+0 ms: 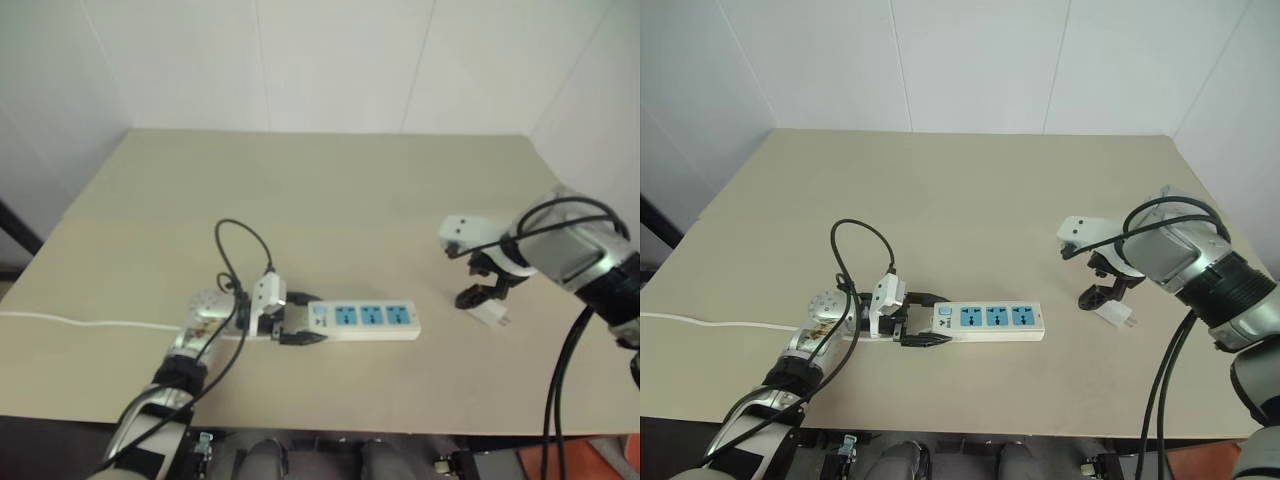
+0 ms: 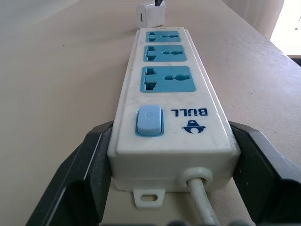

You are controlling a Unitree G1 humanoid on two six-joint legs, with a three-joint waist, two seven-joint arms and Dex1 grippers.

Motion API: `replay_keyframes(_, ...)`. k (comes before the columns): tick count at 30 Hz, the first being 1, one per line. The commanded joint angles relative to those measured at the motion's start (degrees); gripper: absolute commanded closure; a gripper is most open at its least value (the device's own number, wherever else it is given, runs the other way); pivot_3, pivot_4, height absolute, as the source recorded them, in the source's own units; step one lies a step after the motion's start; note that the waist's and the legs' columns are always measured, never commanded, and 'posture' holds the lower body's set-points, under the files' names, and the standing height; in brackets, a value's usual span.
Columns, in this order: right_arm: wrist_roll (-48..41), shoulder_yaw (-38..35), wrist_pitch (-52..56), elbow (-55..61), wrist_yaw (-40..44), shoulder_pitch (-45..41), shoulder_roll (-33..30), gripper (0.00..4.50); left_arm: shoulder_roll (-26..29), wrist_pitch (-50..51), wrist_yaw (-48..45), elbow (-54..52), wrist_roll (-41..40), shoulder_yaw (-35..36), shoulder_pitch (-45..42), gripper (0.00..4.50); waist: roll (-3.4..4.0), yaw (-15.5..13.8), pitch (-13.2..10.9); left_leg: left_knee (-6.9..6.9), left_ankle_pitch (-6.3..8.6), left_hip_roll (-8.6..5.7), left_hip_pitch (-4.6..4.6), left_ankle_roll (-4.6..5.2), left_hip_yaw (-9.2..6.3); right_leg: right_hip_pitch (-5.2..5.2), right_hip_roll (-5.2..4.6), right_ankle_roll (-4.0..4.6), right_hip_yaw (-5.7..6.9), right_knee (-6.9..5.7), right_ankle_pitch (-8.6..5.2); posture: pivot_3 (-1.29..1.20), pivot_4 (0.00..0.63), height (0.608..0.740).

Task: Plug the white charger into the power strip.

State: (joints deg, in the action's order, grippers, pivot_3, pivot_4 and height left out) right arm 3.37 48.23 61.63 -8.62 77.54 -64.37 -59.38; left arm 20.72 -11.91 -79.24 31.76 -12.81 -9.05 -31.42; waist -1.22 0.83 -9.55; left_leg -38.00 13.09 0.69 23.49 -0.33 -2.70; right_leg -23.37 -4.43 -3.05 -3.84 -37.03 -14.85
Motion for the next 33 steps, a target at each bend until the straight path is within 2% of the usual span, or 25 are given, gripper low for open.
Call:
replay_keyframes(1, 2.5, -0.4, 0.3, -2.4, 0.7, -0.5, 0.9, 0.0, -0.1, 0.2, 0.3, -2.0, 0.2, -0.7, 1.0, 1.24, 0.07, 0.0, 0.0, 0.0, 0.0, 0.0, -0.01, 0.0, 0.0, 0.0, 0.0, 0.0, 0.0, -0.02, 0.0, 0.0, 0.15, 0.74)
replay_keyframes(8, 3.2, -1.2, 2.9, -6.0, 0.6, 0.2, 4.0, 0.0, -0.4, 2.4, 0.9, -3.4, -0.5, -0.5, 1.3, 1.24, 0.11, 0.0, 0.0, 0.0, 0.0, -0.01, -0.01, 0.0, 0.0, 0.0, 0.0, 0.0, 0.0, -0.04, 0.0, 0.0, 0.15, 0.74)
replay_keyframes(26, 3.8, -3.6, 3.1, -13.2, -2.1, 2.2, 6.3, 0.0, 0.0, 1.6, 2.0, -2.8, 1.1, -1.2, 1.8, 1.24, 0.14, 0.0, 0.0, -0.02, 0.0, -0.02, -0.03, 0.0, -0.01, 0.01, 0.0, 0.0, 0.0, -0.07, 0.0, 0.0, 0.15, 0.74)
replay_keyframes(29, 3.9, -3.4, 3.1, -13.8, -2.2, 2.5, 6.4, 0.6, 0.0, 2.1, 2.0, -3.3, 0.8, -1.2, 2.0, 1.24, 0.15, 0.0, 0.0, -0.02, 0.0, -0.03, -0.03, 0.0, -0.01, 0.02, 0.0, 0.0, 0.0, -0.07, 0.0, 0.0, 0.15, 0.74)
replay_keyframes(33, 3.8, -3.8, 3.2, -14.0, -2.2, 2.6, 6.7, 2.03, 0.0, 2.2, 2.6, -3.3, 0.9, -1.2, 2.1, 1.24, 0.16, 0.0, 0.0, -0.02, 0.0, -0.02, -0.03, 0.0, -0.01, 0.02, 0.0, 0.0, 0.0, -0.07, 0.0, 0.0, 0.15, 0.74)
